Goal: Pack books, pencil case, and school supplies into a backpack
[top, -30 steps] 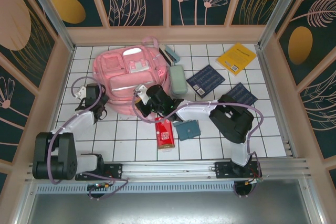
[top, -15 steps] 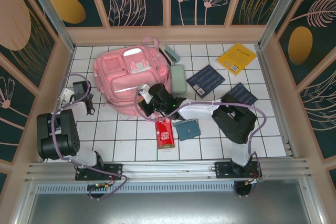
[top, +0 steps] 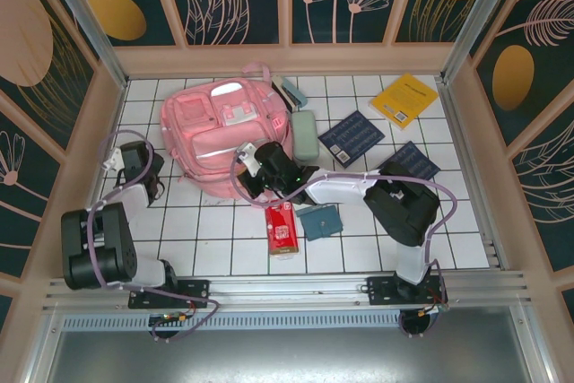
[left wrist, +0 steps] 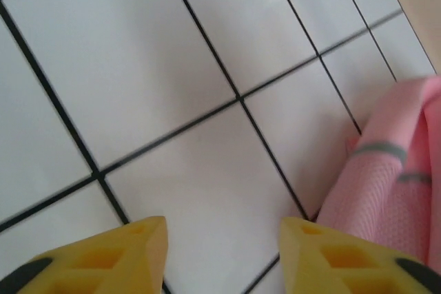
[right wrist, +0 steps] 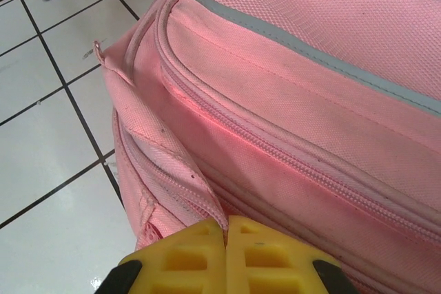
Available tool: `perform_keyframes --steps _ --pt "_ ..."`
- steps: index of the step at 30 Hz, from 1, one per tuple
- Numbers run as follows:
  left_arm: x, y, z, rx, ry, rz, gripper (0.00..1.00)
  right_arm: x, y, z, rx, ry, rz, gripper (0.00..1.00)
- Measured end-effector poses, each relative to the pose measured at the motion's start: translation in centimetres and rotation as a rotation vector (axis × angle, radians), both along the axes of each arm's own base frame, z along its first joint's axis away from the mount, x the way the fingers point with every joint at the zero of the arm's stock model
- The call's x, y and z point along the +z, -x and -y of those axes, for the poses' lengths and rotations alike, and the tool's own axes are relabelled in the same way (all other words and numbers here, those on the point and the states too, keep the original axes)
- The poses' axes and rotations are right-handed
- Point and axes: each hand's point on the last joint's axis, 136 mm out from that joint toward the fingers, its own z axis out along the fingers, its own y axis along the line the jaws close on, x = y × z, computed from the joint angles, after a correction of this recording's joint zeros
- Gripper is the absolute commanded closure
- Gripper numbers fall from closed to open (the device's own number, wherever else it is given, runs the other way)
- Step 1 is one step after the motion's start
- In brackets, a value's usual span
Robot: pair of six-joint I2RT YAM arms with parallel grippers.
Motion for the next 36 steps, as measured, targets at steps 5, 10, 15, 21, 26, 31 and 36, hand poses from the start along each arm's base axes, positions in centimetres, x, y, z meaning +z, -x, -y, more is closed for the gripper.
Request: perform_keyframes --steps 5,10,15,21,26,31,36 --pt "-0.7 2.0 2.7 -0.099 0.083 0.035 0.16 0.0 -0.3 0.2 -0.005 -0.002 -0.003 1.00" --pt "-1.9 3.0 5.4 -0.186 0.196 0.063 0.17 0.0 -0.3 0.2 0.000 -0.004 -0.006 1.00" --pt "-2.4 2.6 7.1 -0.237 0.300 0.113 0.22 0.0 -0.2 0.2 -0.004 -0.009 -0.015 1.00" --pt "-2.3 1.7 7.9 -0.254 0.379 0.187 0.33 0.0 -0.2 0.1 -0.003 -0.012 -0.019 1.00" --pt "-2.2 2.0 9.3 -0.278 0.474 0.208 0.36 0.0 -0.2 0.1 -0.001 -0.012 -0.020 1.00" --pt "-1.3 2.3 9.9 -0.298 0.508 0.233 0.52 0.0 -0.2 0.1 -0.001 -0.013 -0.021 1.00" --pt "0.6 2.7 10.2 -0.324 0.497 0.287 0.52 0.0 -0.1 0.1 -0.001 -0.013 -0.021 1.00"
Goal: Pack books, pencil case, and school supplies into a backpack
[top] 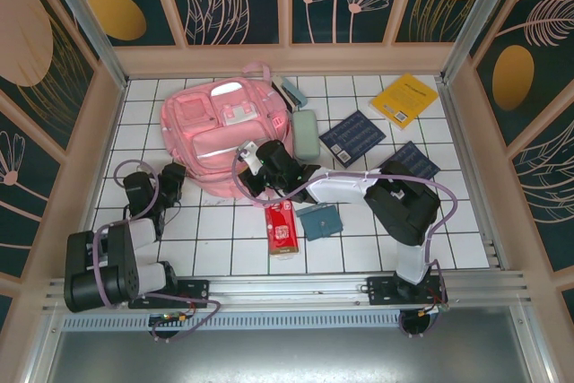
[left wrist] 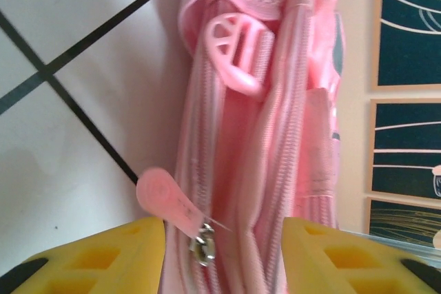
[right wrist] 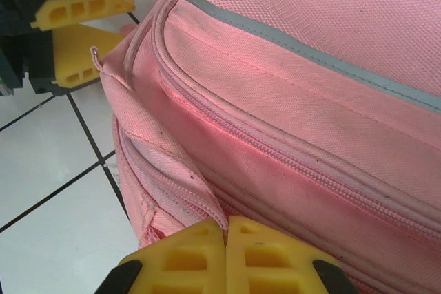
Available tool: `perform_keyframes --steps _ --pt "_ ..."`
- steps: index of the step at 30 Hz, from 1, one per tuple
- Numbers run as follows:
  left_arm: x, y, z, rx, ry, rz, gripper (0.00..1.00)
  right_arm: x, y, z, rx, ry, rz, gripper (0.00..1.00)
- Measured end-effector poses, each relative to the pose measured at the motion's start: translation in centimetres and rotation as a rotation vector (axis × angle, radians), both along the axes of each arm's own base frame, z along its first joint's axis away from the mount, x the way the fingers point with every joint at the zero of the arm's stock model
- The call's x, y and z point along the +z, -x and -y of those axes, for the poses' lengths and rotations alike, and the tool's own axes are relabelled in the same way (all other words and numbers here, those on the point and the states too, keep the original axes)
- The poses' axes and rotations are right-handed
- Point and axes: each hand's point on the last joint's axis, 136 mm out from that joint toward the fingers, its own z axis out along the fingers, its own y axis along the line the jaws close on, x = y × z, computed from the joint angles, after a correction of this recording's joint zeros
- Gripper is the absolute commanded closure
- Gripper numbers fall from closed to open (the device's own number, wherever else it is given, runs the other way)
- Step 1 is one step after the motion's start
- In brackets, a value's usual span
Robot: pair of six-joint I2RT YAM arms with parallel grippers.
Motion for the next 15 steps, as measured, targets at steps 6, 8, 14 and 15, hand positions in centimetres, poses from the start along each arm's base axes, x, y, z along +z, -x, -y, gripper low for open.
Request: perform_keyframes --steps 6,8,14,15 --pt "1.2 -0.3 -0.2 -0.006 -0.039 0.031 0.51 0.0 0.0 0.0 0.000 0.000 0.000 1.00" --pt "0.6 -0.5 -0.3 -0.005 -0.044 0.011 0.51 0.0 0.0 0.0 0.000 0.000 0.000 1.00" --pt "-1.9 0.1 -0.8 0.026 -0.045 -0.085 0.35 0.0 0.0 0.0 0.000 0.000 0.000 1.00" --pt "-2.2 0.2 -1.0 0.034 -0.046 -0.098 0.34 0.0 0.0 0.0 0.000 0.000 0.000 1.00"
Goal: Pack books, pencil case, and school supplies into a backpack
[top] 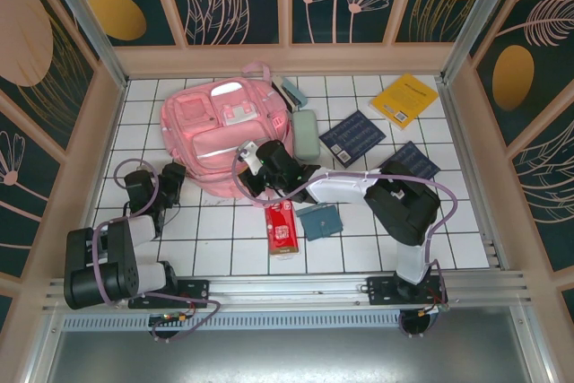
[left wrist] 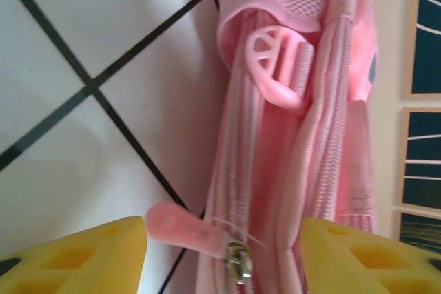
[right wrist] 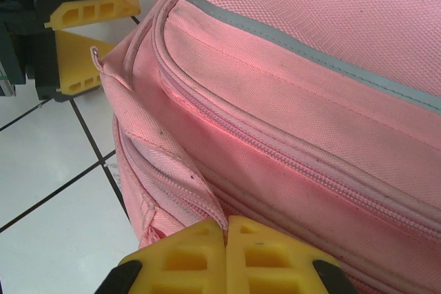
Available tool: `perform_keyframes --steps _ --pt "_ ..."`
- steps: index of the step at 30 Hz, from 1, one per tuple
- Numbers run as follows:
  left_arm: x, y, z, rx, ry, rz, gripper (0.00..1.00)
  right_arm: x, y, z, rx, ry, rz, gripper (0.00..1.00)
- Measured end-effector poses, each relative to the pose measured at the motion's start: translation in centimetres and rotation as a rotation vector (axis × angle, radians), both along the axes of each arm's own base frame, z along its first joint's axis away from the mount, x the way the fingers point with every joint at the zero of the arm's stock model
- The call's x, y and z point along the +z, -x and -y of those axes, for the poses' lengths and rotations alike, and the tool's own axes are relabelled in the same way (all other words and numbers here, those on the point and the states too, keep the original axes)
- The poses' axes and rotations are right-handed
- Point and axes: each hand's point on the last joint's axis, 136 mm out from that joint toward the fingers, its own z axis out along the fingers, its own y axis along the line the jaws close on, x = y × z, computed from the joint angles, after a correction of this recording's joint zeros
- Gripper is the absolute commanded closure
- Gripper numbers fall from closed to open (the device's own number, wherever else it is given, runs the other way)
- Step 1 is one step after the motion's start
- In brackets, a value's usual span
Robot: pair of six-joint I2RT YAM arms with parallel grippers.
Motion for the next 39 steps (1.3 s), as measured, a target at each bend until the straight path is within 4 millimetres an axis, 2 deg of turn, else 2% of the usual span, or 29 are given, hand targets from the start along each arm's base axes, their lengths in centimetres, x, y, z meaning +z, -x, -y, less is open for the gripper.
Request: perform_keyframes --steps 3,12,15,22,26,29,35,39 --pt "-1.0 0.5 -0.6 0.034 -0.012 -0.047 0.34 0.0 0.0 0.0 0.000 0.000 0.000 1.00" --pt "-1.7 0.0 -0.7 0.050 0.004 -0.056 0.53 0.0 0.0 0.0 0.000 0.000 0.000 1.00" --pt "-1.3 -0.5 -0.5 0.039 0.026 -0.028 0.57 0.0 0.0 0.0 0.000 0.000 0.000 1.00" --pt "0.9 -1.3 0.2 0.011 0.064 0.078 0.69 0.0 0.0 0.0 0.000 0.000 0.000 1.00" --pt "2.6 -1.4 0.3 0.004 0.056 0.133 0.70 0.0 0.0 0.0 0.000 0.000 0.000 1.00" --pt "3.2 -1.4 0.3 -0.003 0.040 0.150 0.70 0.0 0.0 0.0 0.000 0.000 0.000 1.00" --pt "1.9 -1.2 0.3 -0.009 0.037 0.104 0.70 0.1 0.0 -0.1 0.000 0.001 -0.001 1.00" --pt "1.0 -1.1 0.4 -0.013 0.033 0.079 0.61 0.1 0.0 -0.1 0.001 0.002 -0.002 1.00"
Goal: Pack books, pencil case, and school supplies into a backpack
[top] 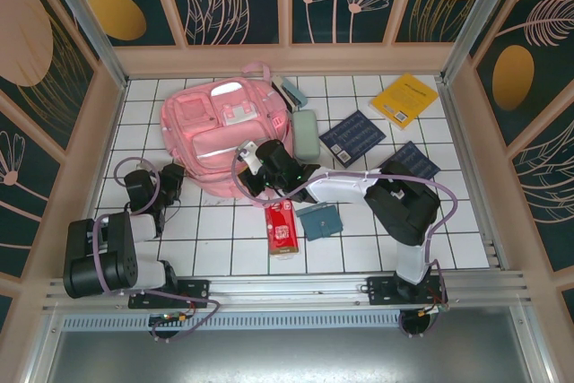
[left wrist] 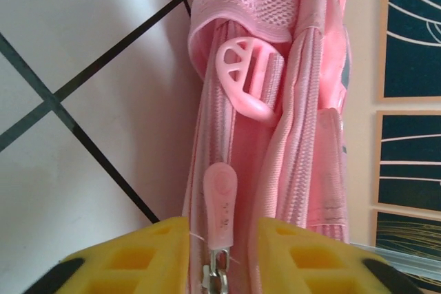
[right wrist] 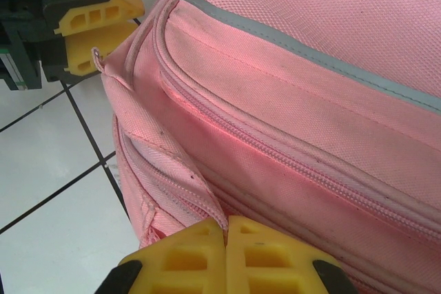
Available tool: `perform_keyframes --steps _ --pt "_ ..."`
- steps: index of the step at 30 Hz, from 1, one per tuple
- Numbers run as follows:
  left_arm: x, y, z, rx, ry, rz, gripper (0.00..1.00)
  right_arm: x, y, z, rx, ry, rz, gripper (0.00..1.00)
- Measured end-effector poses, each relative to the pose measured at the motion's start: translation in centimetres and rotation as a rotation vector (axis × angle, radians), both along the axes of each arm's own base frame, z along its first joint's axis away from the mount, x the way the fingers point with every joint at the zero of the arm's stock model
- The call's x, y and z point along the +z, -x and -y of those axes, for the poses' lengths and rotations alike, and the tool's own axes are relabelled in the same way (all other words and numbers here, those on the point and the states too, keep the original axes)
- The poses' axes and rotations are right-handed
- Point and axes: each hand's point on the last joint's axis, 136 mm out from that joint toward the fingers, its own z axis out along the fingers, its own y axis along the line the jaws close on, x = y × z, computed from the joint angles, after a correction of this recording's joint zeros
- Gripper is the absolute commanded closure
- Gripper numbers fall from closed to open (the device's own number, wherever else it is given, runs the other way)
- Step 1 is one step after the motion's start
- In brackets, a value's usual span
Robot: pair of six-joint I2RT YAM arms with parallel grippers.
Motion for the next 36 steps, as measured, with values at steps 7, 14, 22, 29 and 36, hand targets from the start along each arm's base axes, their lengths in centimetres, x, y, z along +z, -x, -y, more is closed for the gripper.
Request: perform_keyframes --steps 7,14,22,29,36 --pt "-0.5 -0.2 -0.6 -0.001 -0.067 -0.038 0.54 0.0 0.0 0.0 0.000 0.002 -0.001 1.00" --pt "0.1 -1.3 -2.0 0.016 -0.179 -0.065 0.57 0.0 0.0 0.0 0.000 0.002 -0.001 1.00" --pt "-2.4 -1.3 -1.7 -0.021 -0.166 -0.139 0.51 -0.1 0.0 0.0 0.000 0.002 -0.001 1.00" --pt "-2.4 -1.8 -1.2 -0.052 -0.154 -0.125 0.40 0.0 0.0 0.0 -0.001 0.002 -0.001 1.00" --pt "-2.6 -2.4 -1.0 -0.074 -0.139 -0.120 0.48 0.0 0.0 0.0 -0.001 0.001 -0.001 1.00"
